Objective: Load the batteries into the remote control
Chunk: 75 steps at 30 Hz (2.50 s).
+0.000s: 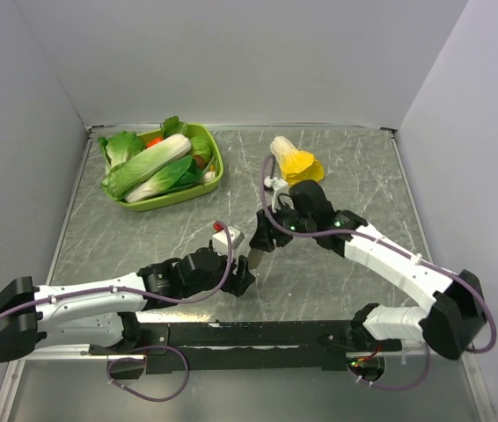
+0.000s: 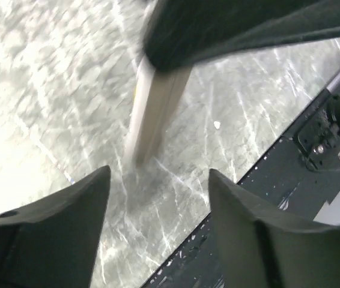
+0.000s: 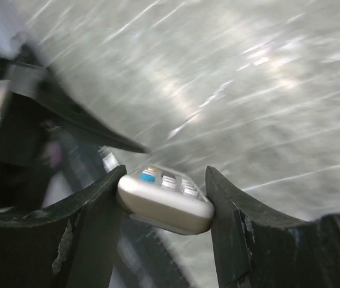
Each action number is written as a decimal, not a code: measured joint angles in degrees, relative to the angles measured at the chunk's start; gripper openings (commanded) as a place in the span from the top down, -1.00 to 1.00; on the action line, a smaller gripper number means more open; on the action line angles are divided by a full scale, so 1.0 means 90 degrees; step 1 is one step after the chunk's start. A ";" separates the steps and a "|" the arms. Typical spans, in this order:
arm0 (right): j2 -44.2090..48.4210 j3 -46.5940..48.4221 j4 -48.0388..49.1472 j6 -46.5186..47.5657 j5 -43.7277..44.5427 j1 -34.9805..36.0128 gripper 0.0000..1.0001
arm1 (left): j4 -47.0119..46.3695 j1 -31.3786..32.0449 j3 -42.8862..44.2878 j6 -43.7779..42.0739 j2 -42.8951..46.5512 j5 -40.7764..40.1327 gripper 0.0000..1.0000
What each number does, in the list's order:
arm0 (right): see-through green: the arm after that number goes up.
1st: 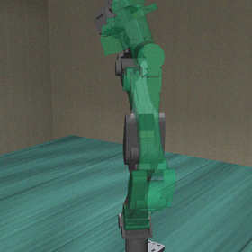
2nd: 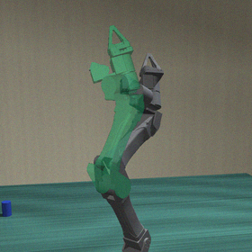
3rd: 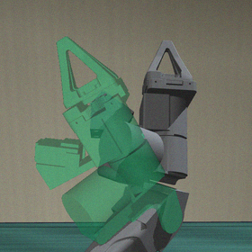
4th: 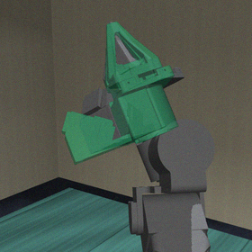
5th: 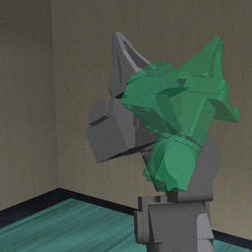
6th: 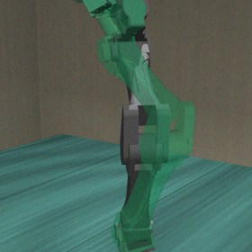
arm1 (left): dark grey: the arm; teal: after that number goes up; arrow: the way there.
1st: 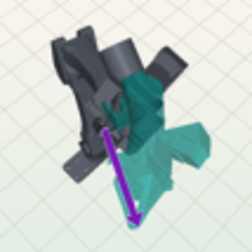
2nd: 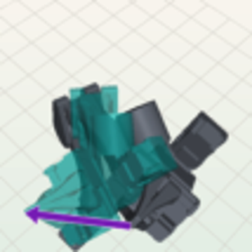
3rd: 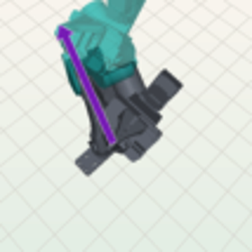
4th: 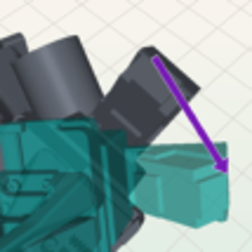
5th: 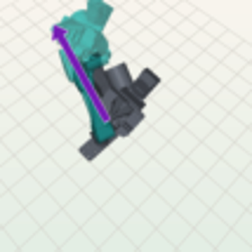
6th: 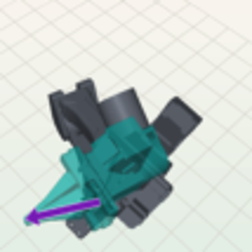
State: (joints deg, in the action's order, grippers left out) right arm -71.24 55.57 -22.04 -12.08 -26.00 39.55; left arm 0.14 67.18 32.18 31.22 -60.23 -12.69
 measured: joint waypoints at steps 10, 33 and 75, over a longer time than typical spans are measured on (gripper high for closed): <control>0.0544 -0.3524 0.4945 0.0236 0.2283 0.0141 1.00 | 0.0571 -0.1268 -0.0253 0.1287 0.1117 0.0476 -0.82; -0.3196 -0.5224 1.0819 0.1132 0.6042 0.3082 -0.87 | 0.2662 -0.1904 -0.0396 0.2560 0.4835 -0.0925 -0.94; 0.7465 -0.2142 -0.1766 -0.1411 0.8041 0.0423 -0.99 | 0.4566 -0.1933 0.1066 0.2030 0.5566 -0.3759 -0.99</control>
State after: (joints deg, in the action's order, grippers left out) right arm -4.05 36.29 -37.93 -24.77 46.37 43.35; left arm 41.23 49.78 41.78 49.50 -10.13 -46.52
